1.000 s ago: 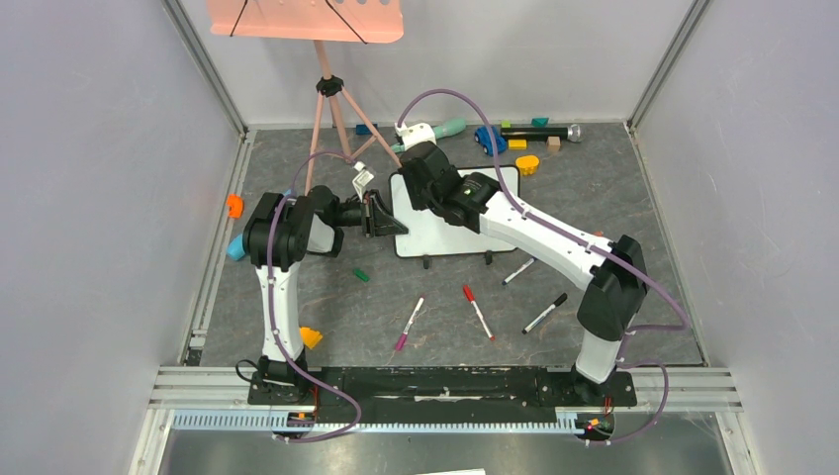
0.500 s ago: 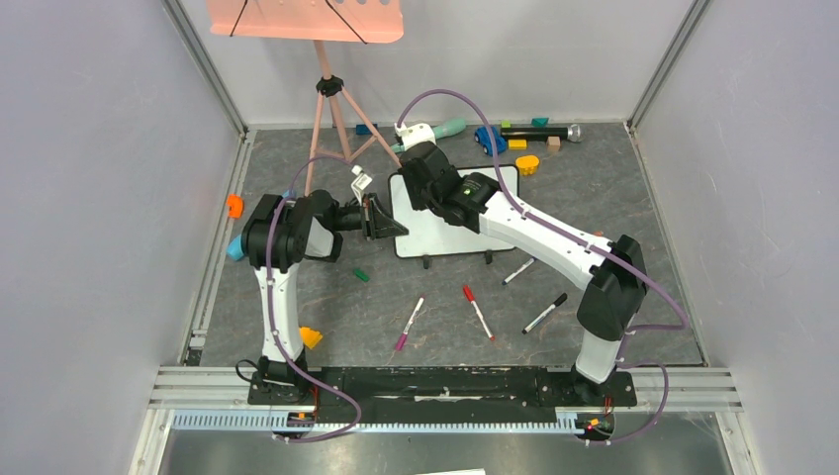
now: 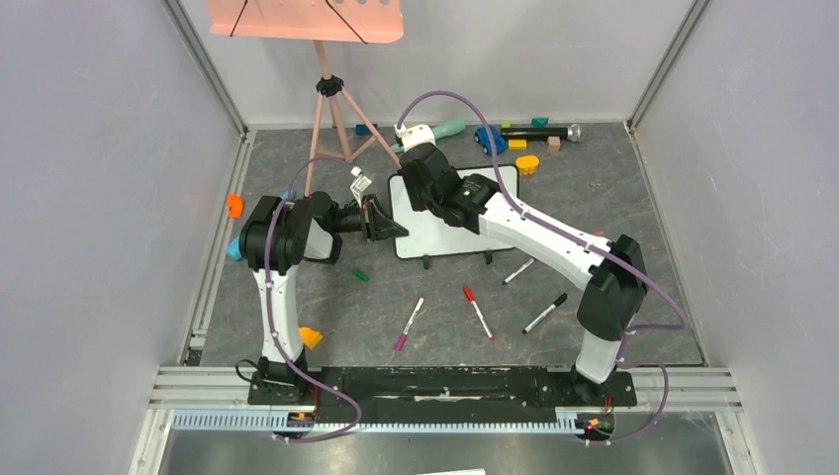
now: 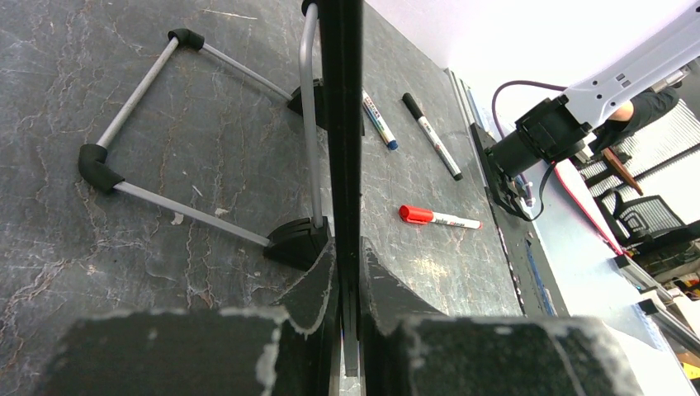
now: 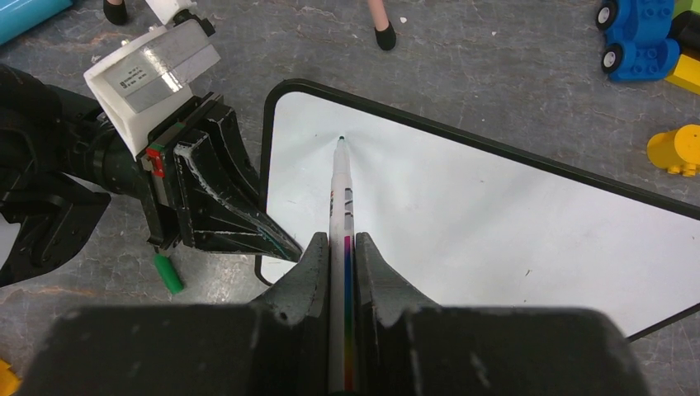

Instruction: Write a sentence on the whiteboard

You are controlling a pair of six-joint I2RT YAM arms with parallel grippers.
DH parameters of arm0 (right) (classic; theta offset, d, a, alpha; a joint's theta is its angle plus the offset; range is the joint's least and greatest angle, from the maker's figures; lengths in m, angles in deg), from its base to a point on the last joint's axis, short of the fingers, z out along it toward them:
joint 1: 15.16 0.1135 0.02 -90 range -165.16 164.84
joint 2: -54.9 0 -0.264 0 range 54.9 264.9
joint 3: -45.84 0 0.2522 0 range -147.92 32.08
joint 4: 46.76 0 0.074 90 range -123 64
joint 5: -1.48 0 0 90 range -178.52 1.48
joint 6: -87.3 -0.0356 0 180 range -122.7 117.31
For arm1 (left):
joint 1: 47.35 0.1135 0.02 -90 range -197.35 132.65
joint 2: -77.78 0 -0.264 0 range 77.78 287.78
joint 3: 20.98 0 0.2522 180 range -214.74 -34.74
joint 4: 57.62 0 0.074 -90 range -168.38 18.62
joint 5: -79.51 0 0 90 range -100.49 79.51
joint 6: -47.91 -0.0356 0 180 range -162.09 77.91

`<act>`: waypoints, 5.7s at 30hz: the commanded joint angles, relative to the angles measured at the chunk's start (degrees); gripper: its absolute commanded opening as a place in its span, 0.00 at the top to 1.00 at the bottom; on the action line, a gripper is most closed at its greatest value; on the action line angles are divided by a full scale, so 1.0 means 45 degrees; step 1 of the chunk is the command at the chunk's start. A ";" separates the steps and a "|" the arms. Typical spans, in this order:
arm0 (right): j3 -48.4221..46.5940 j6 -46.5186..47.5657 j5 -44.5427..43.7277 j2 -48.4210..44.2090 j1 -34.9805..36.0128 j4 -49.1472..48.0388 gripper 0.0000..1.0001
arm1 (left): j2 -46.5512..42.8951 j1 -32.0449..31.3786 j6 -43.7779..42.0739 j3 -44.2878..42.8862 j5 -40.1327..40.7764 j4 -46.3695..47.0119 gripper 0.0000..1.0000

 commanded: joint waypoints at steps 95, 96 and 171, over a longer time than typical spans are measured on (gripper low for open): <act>0.0956 0.0339 -0.0490 -0.0326 -0.0255 -0.0178 1.00 | -0.0151 -0.0081 -0.0390 -0.0456 -0.0411 0.0971 0.98; 0.0911 0.0335 -0.0516 -0.0335 -0.0256 -0.0186 1.00 | -0.0152 -0.0081 -0.0391 -0.0456 -0.0412 0.0974 0.98; 0.1159 0.0649 0.1006 -0.0471 -0.0940 -0.1539 1.00 | -0.0133 -0.0003 -0.0352 -0.0441 -0.0373 0.0971 0.98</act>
